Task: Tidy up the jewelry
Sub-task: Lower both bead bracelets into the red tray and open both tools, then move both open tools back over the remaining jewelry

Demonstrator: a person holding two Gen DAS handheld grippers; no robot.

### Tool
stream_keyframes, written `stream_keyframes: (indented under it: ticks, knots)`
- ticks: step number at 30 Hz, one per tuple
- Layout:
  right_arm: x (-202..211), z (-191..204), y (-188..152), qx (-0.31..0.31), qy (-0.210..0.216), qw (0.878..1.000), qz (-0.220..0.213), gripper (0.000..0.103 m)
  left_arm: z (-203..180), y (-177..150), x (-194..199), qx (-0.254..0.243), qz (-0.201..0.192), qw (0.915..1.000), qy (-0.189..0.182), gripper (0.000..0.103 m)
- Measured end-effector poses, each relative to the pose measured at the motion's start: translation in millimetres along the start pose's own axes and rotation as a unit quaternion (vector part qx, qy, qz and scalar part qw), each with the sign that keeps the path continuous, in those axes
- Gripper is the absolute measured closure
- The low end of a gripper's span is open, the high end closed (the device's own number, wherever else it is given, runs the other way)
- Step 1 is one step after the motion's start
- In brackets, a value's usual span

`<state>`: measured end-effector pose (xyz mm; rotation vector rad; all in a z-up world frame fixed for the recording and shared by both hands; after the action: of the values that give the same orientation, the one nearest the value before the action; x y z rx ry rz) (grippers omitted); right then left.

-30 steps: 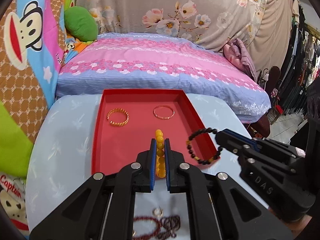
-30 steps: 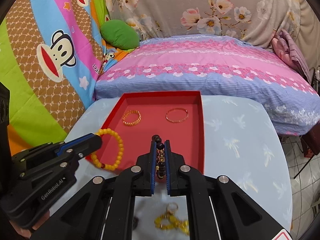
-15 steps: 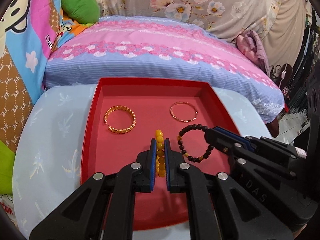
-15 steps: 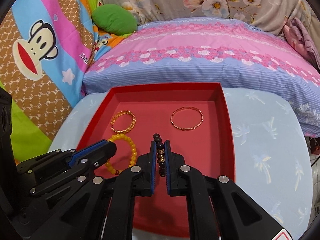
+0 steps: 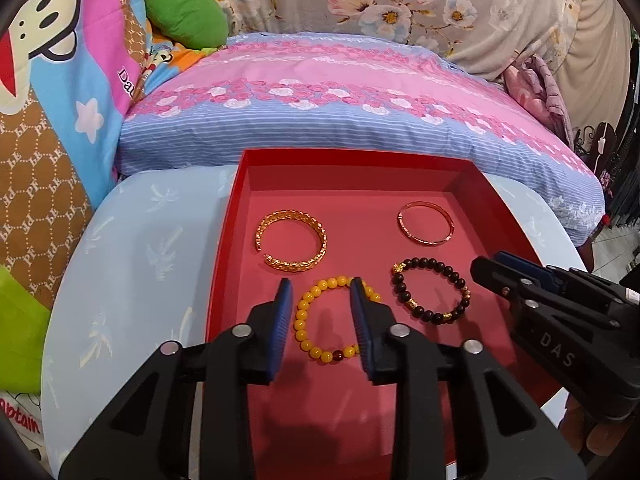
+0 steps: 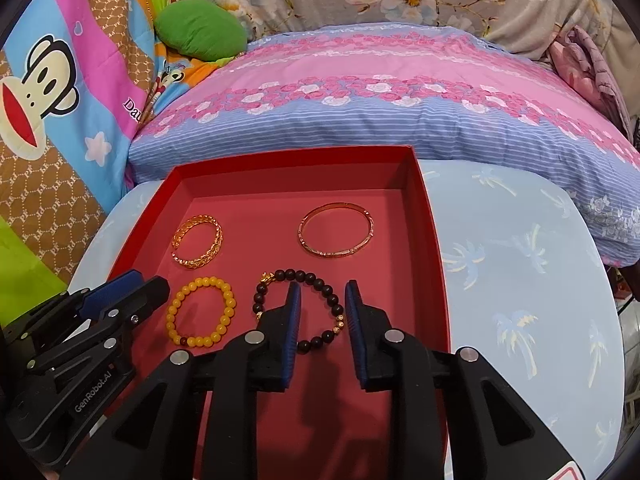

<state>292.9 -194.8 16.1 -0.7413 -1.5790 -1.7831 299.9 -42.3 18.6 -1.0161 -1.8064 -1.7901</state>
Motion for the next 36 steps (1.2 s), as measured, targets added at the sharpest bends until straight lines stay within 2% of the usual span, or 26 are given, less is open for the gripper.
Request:
stream_keyframes:
  ticks: [8,16,26,36]
  knots:
    - [18,-3,-4,-0.006,0.004,1.000,-0.009,0.075,-3,-6,10,0.000,0.000,1.0000,0.002,0.071]
    - [57,-4,-19,-0.003,0.004,1.000,-0.026,0.075,-7,-17,42,0.004,-0.010,0.9999,-0.004,0.071]
    - [105,-11,-57,-0.013,0.009,0.999,-0.031,0.075,-8,-51,91,0.008,-0.016,0.9998,-0.008,0.071]
    - [128,-22,-105,-0.022,-0.005,1.000,-0.013,0.075,-2,-100,111,0.023,0.010,0.9997,-0.007,0.071]
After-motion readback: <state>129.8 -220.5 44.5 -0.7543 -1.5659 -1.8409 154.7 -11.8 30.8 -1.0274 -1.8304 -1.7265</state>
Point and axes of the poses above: each gripper's, at about its wrist camera, not at the fingertips, and x roughly against the way its jaws point, z to its left, y to its top, the point moved 3 cm from there along -x, roughly the way its jaws point, and after that the axes turned 1 degree about -z, right-handed, at the moved point
